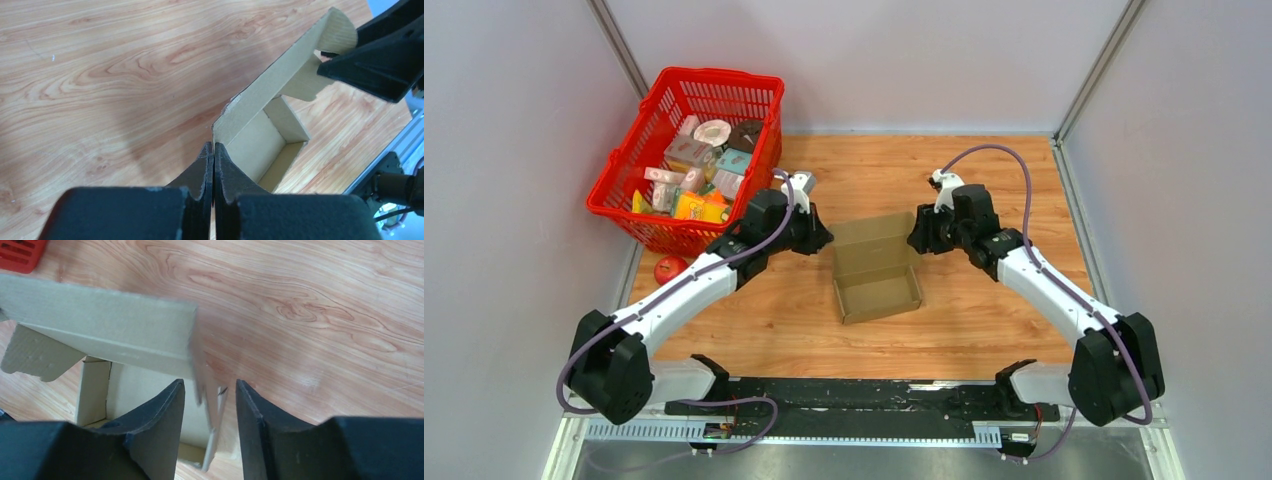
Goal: Fold the paper box
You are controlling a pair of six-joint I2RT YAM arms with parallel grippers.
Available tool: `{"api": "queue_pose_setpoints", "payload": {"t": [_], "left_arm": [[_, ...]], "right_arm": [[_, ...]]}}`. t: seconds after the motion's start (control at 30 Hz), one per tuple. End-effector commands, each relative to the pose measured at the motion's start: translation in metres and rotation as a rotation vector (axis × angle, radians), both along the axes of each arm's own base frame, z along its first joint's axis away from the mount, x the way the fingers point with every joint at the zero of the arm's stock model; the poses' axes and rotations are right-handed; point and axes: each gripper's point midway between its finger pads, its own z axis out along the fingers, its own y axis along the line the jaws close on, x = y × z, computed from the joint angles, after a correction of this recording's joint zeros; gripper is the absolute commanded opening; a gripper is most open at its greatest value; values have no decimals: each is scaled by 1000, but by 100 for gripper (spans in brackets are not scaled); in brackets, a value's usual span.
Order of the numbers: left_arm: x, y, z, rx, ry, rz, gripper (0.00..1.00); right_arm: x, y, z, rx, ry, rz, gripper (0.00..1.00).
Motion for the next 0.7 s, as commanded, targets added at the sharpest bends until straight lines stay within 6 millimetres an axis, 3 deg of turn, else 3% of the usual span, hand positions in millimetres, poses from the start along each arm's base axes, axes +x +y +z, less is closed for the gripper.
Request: {"api": "queue_pose_setpoints", "payload": {"t": [0.0,0.17,0.47,0.67], "left_arm": [[4,-9,9,24,-61,-77,0],[6,-8,6,50,-60,-86,0],[10,-10,13,50,-69,-87,0],[10,-11,15,46,-69,-90,0]], "right_arm": [[8,3,19,29,-47,77,44],[5,4,15,71,-9,103,34],[-20,7,19,113,18,98,40],[-28,5,1,47,48,79,37]]}}
